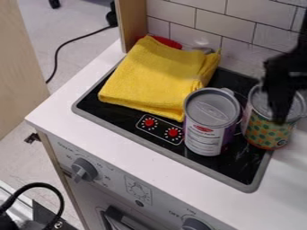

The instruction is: Push the can to the upper side of the burner

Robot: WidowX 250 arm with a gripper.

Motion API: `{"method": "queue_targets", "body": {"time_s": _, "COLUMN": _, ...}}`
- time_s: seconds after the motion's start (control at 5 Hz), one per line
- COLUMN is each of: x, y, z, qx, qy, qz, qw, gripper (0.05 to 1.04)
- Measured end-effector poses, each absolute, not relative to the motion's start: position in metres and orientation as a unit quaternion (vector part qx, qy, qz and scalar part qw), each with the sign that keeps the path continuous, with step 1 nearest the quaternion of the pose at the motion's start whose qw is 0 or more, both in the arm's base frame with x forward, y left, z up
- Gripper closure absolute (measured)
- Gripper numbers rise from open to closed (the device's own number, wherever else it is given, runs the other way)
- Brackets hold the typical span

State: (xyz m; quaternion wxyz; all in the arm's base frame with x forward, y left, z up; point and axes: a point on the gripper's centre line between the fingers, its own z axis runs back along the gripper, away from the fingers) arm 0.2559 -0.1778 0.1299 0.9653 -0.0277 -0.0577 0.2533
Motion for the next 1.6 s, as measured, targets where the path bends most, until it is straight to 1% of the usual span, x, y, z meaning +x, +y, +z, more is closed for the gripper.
{"method": "queue_targets", "body": {"time_s": 0.2, "x": 0.259, "y": -0.18, "z": 0.111, "qx": -0.011, "qy": -0.057, "qz": 0.247, "qw": 0.967, "gripper": 0.085}}
{"method": "queue_targets", "body": {"time_s": 0.6, "x": 0.256, "y": -0.165, "z": 0.079, "qx": -0.005, "qy": -0.049, "qz": 0.252, "qw": 0.967, "gripper": 0.085}}
{"method": "queue_targets", "body": {"time_s": 0.8, "x": 0.255, "y": -0.159, "z": 0.074, "qx": 0.0, "qy": -0.048, "qz": 0.252, "qw": 0.966, "gripper": 0.085}}
{"method": "queue_targets", "body": {"time_s": 1.0, "x": 0.269, "y": -0.15, "z": 0.074, "qx": -0.019, "qy": -0.06, "qz": 0.269, "qw": 0.961, "gripper": 0.085}}
{"method": "queue_targets", "body": {"time_s": 1.2, "x": 0.284, "y": -0.149, "z": 0.076, "qx": -0.051, "qy": -0.082, "qz": 0.285, "qw": 0.954, "gripper": 0.085}}
{"method": "queue_targets", "body": {"time_s": 1.4, "x": 0.289, "y": -0.145, "z": 0.077, "qx": -0.032, "qy": -0.098, "qz": 0.294, "qw": 0.95, "gripper": 0.085}}
{"method": "queue_targets", "body": {"time_s": 1.6, "x": 0.293, "y": -0.139, "z": 0.08, "qx": -0.009, "qy": -0.093, "qz": 0.299, "qw": 0.95, "gripper": 0.085}}
